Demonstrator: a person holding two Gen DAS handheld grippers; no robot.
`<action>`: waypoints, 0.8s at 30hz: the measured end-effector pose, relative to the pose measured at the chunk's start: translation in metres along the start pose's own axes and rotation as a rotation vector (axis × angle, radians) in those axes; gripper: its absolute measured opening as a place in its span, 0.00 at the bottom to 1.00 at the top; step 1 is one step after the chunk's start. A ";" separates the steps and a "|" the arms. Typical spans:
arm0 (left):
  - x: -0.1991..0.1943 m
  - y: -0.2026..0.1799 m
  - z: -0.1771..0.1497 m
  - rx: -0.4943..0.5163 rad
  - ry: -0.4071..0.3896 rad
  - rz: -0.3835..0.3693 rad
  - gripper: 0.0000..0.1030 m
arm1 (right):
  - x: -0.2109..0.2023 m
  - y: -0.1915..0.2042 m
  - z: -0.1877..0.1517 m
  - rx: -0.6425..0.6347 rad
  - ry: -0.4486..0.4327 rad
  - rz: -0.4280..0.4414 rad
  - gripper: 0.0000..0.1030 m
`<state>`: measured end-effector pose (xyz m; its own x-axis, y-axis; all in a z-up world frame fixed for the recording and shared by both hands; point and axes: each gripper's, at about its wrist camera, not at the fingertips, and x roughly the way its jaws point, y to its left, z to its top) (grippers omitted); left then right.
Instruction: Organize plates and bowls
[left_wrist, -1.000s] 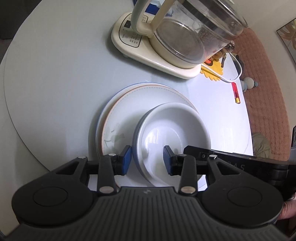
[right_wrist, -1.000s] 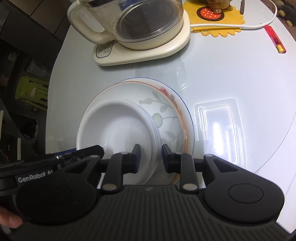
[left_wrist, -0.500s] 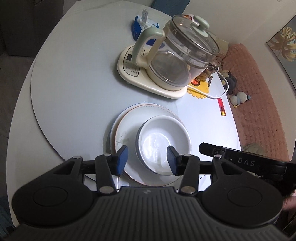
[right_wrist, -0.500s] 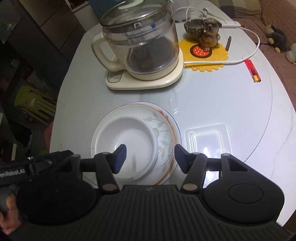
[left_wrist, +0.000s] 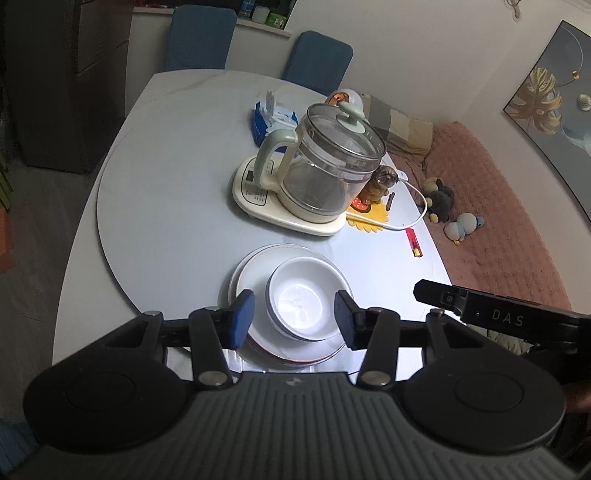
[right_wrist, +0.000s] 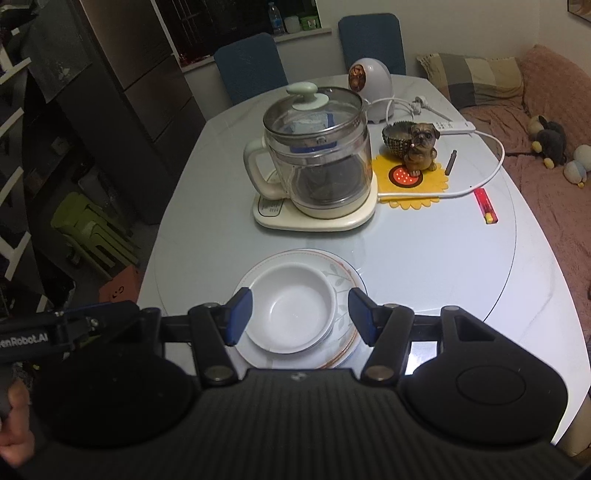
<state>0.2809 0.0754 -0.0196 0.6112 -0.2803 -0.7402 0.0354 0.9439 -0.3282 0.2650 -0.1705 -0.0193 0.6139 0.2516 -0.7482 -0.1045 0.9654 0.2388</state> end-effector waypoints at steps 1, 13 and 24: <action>-0.007 0.000 -0.004 0.003 -0.010 0.005 0.55 | -0.006 0.002 -0.002 -0.005 -0.013 0.003 0.58; -0.088 0.002 -0.062 0.086 -0.128 0.058 0.82 | -0.074 0.019 -0.050 0.000 -0.162 -0.052 0.74; -0.121 -0.015 -0.101 0.110 -0.175 0.129 0.94 | -0.109 0.009 -0.086 -0.024 -0.211 -0.054 0.91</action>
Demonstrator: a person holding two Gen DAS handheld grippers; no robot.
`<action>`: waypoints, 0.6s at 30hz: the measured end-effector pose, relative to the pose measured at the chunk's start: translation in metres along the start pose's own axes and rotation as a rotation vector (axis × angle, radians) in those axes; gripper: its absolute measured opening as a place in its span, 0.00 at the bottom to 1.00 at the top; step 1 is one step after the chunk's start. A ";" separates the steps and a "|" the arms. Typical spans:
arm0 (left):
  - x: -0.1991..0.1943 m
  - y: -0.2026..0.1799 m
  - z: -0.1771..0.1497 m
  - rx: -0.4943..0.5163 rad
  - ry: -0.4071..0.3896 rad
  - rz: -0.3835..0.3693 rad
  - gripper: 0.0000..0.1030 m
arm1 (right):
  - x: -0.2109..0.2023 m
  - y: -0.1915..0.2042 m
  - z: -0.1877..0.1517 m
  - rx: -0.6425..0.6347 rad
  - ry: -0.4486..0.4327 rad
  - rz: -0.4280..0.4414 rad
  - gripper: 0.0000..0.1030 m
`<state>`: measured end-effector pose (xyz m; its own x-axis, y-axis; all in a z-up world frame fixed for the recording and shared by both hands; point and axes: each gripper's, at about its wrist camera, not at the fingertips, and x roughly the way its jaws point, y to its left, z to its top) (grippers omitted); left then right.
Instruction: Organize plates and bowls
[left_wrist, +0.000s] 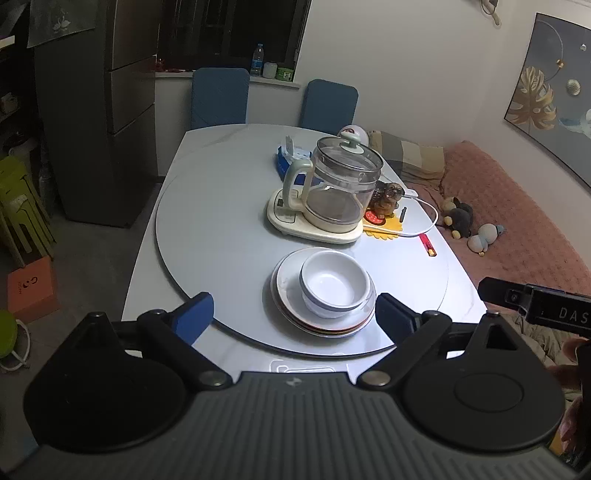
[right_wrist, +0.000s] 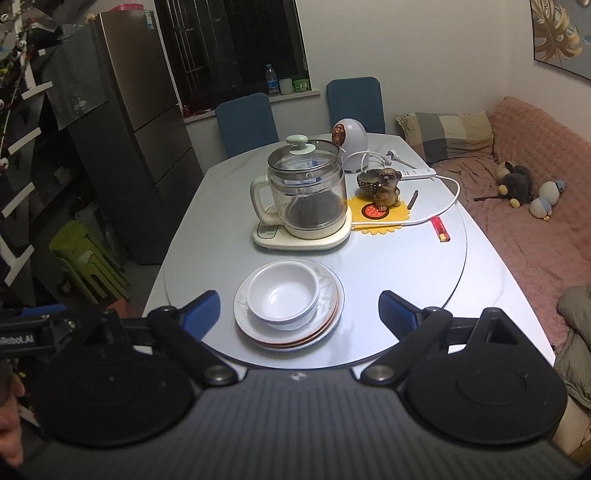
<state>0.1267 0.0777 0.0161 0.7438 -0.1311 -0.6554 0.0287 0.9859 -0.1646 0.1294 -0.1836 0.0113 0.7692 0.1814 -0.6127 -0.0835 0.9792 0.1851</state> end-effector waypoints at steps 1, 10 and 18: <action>-0.003 -0.004 -0.003 0.001 -0.003 0.008 0.94 | -0.004 -0.001 -0.004 -0.002 0.000 0.008 0.91; -0.023 -0.037 -0.035 -0.023 0.018 0.069 0.94 | -0.030 -0.017 -0.031 -0.039 0.026 0.055 0.91; -0.047 -0.059 -0.061 -0.020 0.025 0.103 0.94 | -0.047 -0.035 -0.052 -0.027 0.041 0.078 0.91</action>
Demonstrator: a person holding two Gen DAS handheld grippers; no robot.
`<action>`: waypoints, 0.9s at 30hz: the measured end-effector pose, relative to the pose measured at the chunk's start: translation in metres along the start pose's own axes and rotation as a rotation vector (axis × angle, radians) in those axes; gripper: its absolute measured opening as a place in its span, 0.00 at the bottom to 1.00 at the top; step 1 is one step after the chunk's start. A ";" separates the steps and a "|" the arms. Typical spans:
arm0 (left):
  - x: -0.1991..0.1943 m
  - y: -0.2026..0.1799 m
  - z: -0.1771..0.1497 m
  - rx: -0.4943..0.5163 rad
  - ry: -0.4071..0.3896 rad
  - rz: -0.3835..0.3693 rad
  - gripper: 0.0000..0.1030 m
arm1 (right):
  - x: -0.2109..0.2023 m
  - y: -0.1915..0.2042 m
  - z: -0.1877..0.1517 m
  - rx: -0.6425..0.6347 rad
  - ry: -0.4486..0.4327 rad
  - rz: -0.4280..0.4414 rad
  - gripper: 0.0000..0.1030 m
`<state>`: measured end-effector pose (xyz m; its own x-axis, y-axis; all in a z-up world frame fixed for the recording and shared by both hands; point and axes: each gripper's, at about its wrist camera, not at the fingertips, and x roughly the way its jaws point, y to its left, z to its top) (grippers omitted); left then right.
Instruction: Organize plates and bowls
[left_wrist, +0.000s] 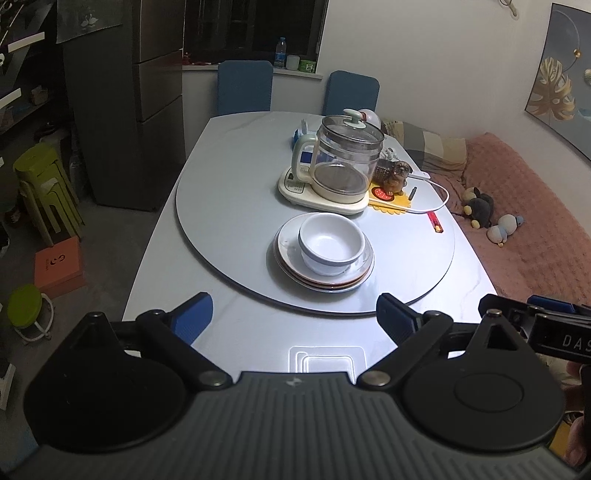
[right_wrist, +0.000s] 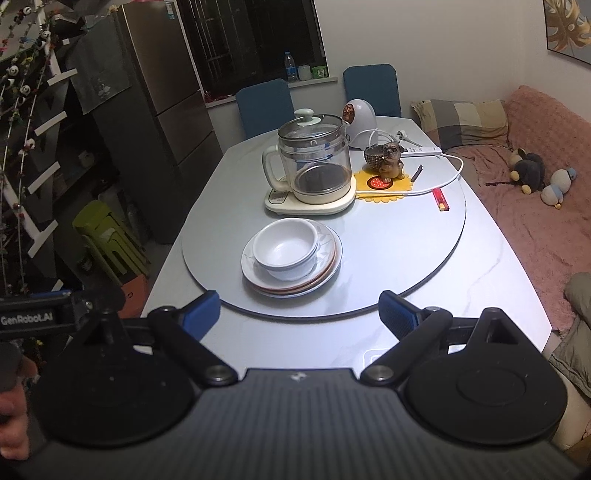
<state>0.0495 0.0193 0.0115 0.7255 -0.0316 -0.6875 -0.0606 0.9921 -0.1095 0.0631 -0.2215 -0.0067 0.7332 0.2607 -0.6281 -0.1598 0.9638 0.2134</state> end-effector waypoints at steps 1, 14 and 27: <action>-0.004 -0.001 -0.003 0.000 -0.001 0.001 0.94 | -0.003 -0.002 -0.003 -0.002 0.002 0.004 0.91; -0.029 -0.018 -0.039 -0.004 0.001 -0.023 0.95 | -0.027 -0.008 -0.034 -0.041 0.015 0.005 0.91; -0.039 -0.019 -0.047 -0.003 -0.001 0.006 0.95 | -0.038 -0.013 -0.039 -0.036 0.002 -0.007 0.91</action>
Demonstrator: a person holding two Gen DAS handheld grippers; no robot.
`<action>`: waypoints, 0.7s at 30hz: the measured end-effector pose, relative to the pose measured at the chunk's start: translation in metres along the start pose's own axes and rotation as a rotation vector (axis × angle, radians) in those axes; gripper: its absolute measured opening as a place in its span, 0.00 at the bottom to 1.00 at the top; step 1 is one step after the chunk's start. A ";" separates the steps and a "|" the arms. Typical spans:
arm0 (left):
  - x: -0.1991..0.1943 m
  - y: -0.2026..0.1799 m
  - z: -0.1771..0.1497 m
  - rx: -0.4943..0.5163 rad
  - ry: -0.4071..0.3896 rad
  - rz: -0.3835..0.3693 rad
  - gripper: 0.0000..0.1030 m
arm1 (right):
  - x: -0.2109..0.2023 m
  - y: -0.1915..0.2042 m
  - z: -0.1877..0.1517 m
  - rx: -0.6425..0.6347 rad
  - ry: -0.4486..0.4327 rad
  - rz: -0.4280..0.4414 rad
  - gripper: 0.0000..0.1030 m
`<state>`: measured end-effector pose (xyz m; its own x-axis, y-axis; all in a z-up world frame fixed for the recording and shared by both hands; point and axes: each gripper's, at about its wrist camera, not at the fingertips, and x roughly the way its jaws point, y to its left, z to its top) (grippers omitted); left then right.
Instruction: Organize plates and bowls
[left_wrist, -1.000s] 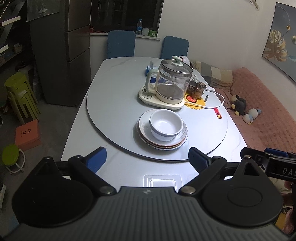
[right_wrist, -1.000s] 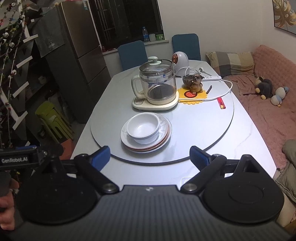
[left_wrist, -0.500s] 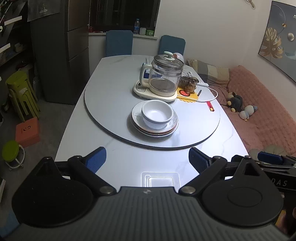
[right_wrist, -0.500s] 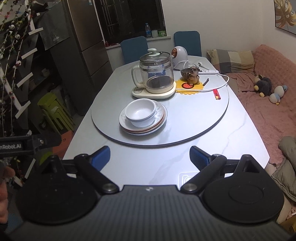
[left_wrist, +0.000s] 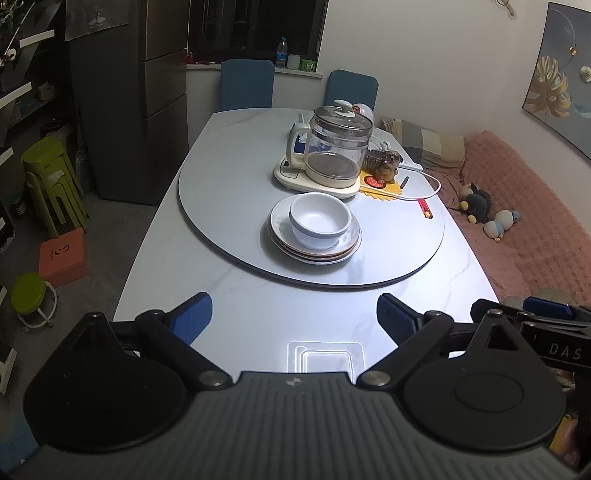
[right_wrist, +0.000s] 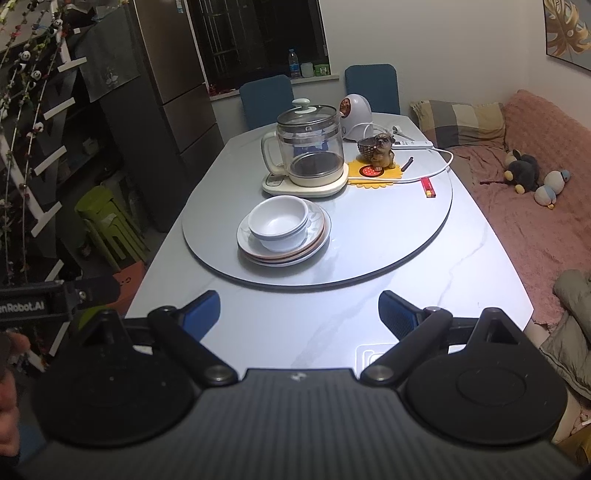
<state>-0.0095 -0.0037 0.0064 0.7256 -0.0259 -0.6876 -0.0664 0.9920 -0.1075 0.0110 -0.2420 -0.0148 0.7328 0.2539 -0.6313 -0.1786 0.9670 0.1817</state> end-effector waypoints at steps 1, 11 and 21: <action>-0.001 0.000 -0.001 0.001 0.002 0.002 0.95 | 0.000 0.000 0.000 0.000 0.001 0.000 0.91; -0.010 0.000 -0.010 -0.002 0.002 0.014 0.95 | -0.005 0.004 -0.005 -0.007 -0.001 0.007 0.91; -0.017 0.000 -0.017 0.001 -0.003 0.017 0.95 | -0.016 0.006 -0.012 -0.003 -0.007 0.010 0.91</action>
<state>-0.0334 -0.0053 0.0064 0.7262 -0.0090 -0.6874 -0.0779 0.9924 -0.0953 -0.0098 -0.2401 -0.0129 0.7355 0.2631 -0.6243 -0.1878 0.9646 0.1852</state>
